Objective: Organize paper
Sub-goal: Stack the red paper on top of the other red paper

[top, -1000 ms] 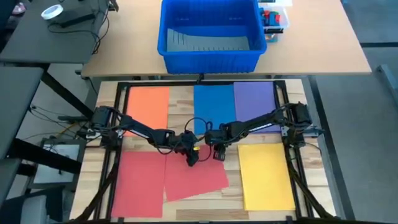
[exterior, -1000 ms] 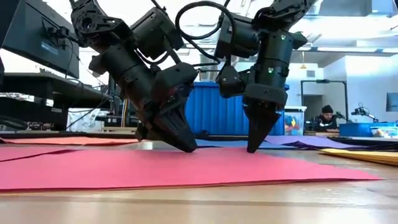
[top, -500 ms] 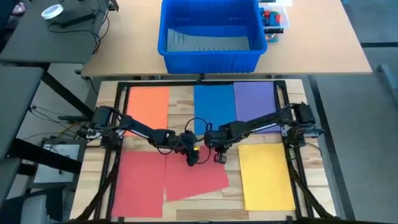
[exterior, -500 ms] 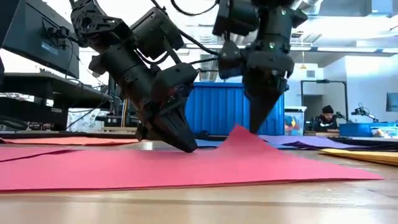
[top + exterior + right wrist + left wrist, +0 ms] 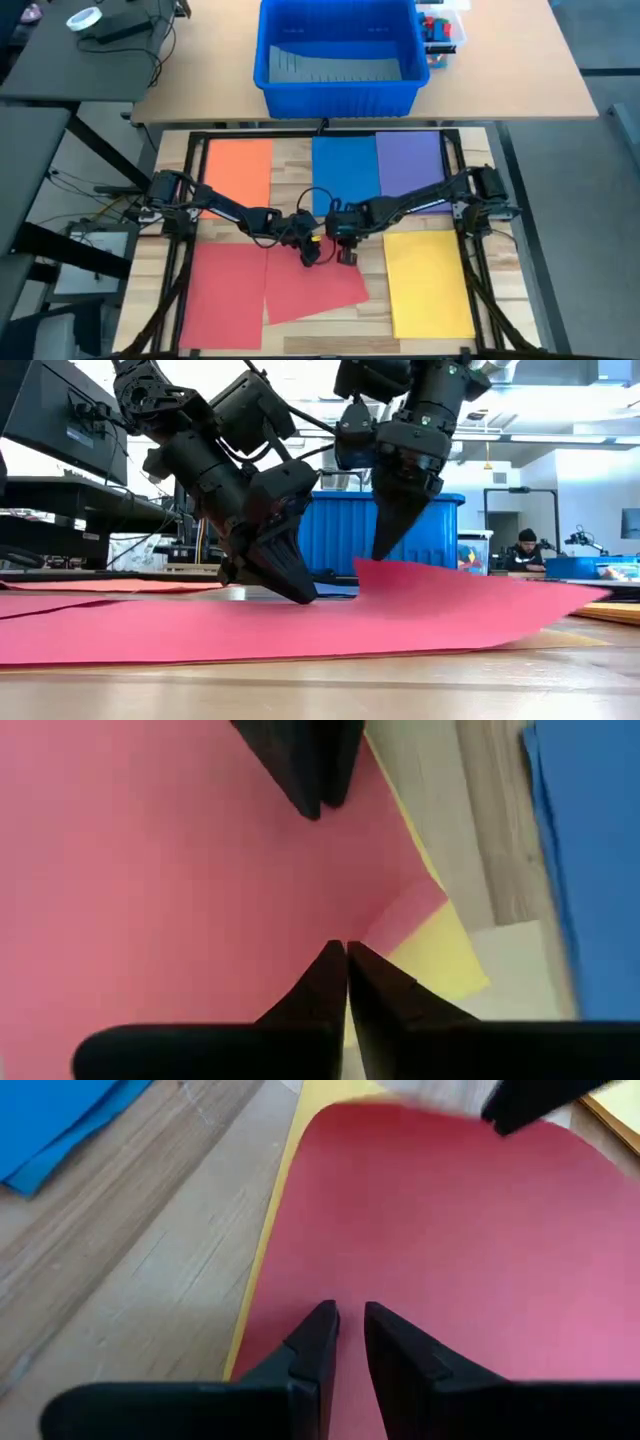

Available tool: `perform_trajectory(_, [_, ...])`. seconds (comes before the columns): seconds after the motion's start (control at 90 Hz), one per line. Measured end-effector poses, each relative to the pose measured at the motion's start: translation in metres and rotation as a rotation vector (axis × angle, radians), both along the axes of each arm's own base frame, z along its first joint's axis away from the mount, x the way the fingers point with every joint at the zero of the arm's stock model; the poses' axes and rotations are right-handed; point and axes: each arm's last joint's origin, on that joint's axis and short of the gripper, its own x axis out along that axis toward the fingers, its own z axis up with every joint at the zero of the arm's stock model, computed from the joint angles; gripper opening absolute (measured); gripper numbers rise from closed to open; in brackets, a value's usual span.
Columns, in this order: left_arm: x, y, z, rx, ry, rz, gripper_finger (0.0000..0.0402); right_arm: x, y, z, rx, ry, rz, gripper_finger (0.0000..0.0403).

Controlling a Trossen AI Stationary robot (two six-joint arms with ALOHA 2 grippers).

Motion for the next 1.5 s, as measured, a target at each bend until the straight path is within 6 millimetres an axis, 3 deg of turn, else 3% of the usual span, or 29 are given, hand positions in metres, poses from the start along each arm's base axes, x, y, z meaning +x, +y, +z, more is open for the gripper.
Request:
perform_trajectory(0.144, [0.0, 0.0, 0.0, 0.0, -0.001, 0.0, 0.0043, -0.009, -0.007, -0.014, 0.029, 0.046, -0.093, 0.0066])
perform_trajectory(0.356, [0.0, 0.0, 0.0, 0.0, -0.001, 0.0, 0.0043, -0.01, -0.003, -0.019, 0.141, 0.036, -0.078, 0.0146])
perform_trajectory(0.533, [0.0, 0.0, 0.0, 0.002, -0.002, -0.002, 0.0043, -0.011, -0.004, -0.021, 0.132, 0.034, -0.09, 0.0179])
perform_trajectory(0.8, [0.0, 0.0, 0.0, -0.001, -0.002, 0.002, 0.0042, -0.009, -0.011, -0.032, -0.067, 0.053, -0.02, 0.0175])
perform_trajectory(1.289, [0.0, 0.0, 0.0, -0.003, -0.002, 0.004, 0.0042, -0.01, -0.023, -0.032, -0.146, 0.066, 0.035, 0.0161])
perform_trajectory(1.5, [0.0, 0.0, 0.0, -0.003, -0.002, 0.004, 0.0042, -0.009, -0.021, -0.032, -0.068, 0.055, 0.08, 0.01])
